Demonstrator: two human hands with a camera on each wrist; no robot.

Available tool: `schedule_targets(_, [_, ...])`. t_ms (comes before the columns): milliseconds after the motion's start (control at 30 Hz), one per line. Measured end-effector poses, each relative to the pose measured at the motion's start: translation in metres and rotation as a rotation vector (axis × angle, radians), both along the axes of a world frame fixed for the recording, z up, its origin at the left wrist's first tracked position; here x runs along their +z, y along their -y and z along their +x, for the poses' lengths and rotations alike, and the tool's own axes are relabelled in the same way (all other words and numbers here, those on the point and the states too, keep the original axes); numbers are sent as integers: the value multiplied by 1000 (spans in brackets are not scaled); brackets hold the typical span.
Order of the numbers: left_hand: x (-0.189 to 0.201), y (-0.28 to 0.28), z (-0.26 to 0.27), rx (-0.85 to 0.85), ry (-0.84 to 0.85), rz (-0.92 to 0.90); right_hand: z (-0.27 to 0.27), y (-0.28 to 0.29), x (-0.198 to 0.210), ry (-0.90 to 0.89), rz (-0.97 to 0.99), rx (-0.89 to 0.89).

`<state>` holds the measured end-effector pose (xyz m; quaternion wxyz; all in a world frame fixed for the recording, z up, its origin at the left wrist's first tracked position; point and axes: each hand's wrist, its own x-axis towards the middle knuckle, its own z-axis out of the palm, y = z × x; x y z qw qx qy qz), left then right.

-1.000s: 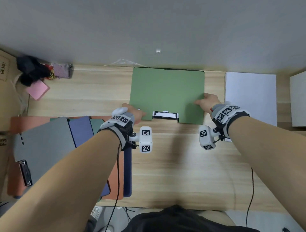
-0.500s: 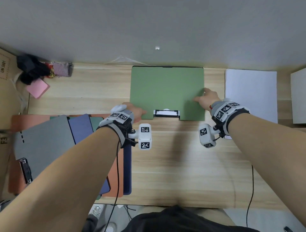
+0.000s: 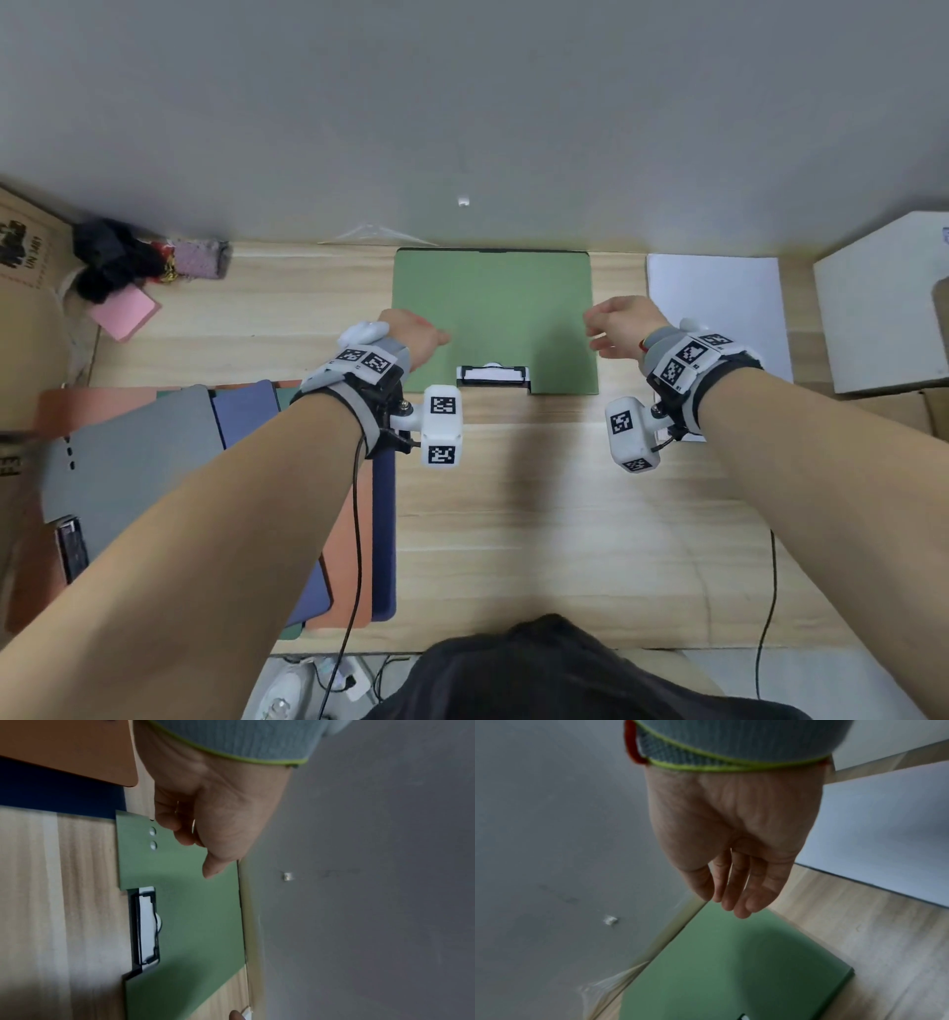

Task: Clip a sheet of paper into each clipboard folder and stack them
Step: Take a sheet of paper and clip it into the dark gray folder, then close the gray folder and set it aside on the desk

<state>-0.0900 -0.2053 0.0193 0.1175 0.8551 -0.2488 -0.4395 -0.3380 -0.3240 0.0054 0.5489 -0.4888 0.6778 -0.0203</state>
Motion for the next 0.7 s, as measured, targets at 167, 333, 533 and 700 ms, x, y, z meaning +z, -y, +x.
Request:
schedule_targets(167, [32, -11, -30, 115, -49, -168, -19, -13, 26, 53, -65, 4])
schedule_targets(333, [35, -24, -102, 143, -131, -217, -89, -30, 17, -149, -86, 82])
schedule_targets(533, [4, -14, -191, 45, -223, -147, -168, -46, -2, -324, -33, 226])
schedule_targets(700, [-19, 1, -247, -43, -277, -66, -190, -50, -23, -274, 61, 287])
